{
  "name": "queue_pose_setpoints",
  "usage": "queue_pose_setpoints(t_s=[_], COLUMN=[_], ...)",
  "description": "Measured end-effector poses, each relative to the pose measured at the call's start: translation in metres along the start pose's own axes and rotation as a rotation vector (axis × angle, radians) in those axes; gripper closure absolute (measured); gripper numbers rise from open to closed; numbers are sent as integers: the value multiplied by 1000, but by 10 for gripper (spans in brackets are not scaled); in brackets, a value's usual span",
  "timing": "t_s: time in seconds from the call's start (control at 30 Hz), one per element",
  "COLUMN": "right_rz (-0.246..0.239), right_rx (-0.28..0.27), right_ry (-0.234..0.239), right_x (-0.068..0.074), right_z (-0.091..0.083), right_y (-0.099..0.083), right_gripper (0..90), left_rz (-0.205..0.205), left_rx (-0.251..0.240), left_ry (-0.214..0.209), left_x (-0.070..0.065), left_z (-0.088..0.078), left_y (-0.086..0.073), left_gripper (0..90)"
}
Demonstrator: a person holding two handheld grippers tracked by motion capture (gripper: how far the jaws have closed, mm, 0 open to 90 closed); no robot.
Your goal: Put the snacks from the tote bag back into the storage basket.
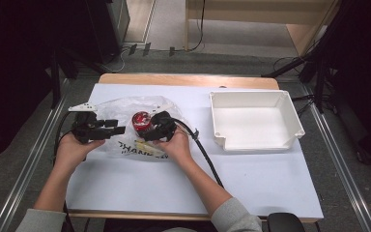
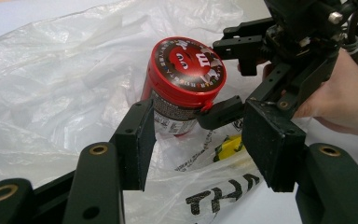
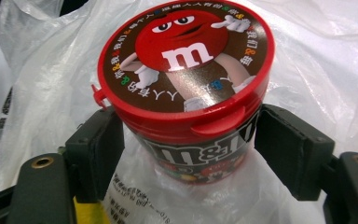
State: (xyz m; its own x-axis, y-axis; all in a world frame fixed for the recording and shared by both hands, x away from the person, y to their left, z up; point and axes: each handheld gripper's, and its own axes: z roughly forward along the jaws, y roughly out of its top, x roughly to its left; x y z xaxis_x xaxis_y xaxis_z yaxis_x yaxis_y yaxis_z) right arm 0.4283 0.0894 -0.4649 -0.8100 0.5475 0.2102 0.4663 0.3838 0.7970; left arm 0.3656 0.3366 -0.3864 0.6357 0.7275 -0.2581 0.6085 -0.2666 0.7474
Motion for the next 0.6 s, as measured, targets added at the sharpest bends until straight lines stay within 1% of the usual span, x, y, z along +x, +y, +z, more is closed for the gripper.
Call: queue_pose_setpoints(t_s=[0.23,0.37,0.47,0.6], right_rz=[-2,-4,-15,-20], right_rx=[-32,-40,-44,-46], right_ry=[-19,-27,-31,-55], right_x=[2,3,3,5], right_z=[8,11,12,16], right_y=[-3,-3,-4,-2], right_gripper=[233,228,228,227], left_rz=[-1,1,-1,-1], left_rx=[1,4,2,6], left_ry=[-2,-1,-1,0], left_x=[1,1,1,1], left_z=[0,0,0,1], left_y=[0,0,0,0], left_gripper=[458,458,458,458])
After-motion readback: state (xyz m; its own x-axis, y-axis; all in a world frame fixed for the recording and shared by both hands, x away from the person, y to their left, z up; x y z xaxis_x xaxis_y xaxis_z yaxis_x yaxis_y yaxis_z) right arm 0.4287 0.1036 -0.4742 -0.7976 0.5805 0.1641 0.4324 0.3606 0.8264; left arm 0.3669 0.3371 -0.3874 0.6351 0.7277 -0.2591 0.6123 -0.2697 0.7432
